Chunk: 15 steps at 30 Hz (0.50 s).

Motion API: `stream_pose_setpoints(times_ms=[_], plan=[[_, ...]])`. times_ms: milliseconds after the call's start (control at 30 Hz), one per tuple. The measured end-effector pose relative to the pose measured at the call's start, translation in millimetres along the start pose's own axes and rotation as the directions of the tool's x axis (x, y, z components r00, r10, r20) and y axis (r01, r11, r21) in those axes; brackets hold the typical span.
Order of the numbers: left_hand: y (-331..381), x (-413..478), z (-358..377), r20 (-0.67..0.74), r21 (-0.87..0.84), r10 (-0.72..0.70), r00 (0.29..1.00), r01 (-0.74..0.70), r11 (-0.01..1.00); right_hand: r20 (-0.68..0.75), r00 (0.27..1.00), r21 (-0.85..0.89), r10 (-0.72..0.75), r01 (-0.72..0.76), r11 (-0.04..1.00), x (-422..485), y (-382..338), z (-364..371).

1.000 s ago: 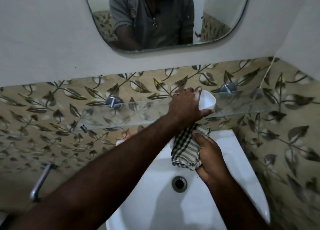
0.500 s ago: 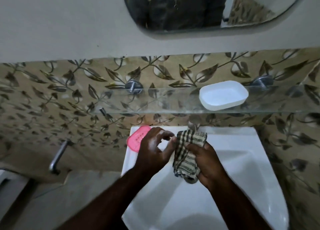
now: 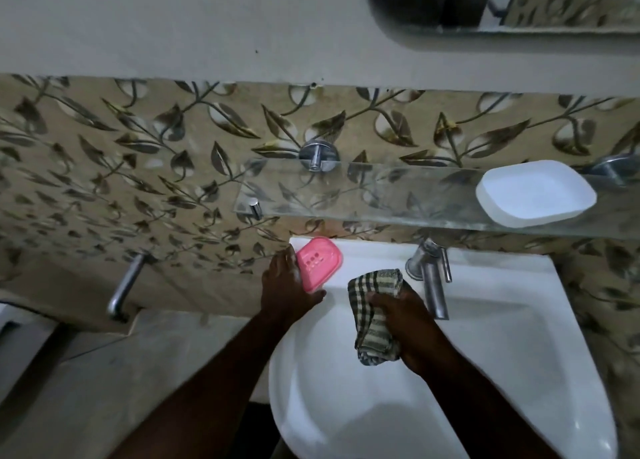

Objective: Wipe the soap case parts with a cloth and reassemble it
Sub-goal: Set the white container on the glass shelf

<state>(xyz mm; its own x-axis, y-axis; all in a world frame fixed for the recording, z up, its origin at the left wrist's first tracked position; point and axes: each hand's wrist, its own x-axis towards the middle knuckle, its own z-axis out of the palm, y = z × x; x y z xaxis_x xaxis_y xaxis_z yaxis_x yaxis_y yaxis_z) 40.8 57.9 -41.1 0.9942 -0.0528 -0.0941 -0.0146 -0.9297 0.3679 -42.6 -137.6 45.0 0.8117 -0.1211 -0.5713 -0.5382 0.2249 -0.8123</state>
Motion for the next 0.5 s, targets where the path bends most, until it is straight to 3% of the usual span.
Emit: stream_pose_setpoints(times_ms=[200, 333, 500], plan=[[0, 7, 7, -0.001, 0.040, 0.064, 0.998, -0.064, 0.997, -0.035, 0.997, -0.079, -0.066, 0.063, 0.995, -1, -1, -2], [9, -10, -4, -0.114, -0.149, 0.056, 0.992, -0.073, 0.986, -0.024, 0.969, -0.322, -0.246, 0.225, 0.920, -9, 0, -8], [34, -53, -24, -0.258, -0.276, 0.199, 0.946, -0.269, 0.923, -0.107, 0.943, -0.308, -0.316, 0.271, 0.912, -18, -6, -6]])
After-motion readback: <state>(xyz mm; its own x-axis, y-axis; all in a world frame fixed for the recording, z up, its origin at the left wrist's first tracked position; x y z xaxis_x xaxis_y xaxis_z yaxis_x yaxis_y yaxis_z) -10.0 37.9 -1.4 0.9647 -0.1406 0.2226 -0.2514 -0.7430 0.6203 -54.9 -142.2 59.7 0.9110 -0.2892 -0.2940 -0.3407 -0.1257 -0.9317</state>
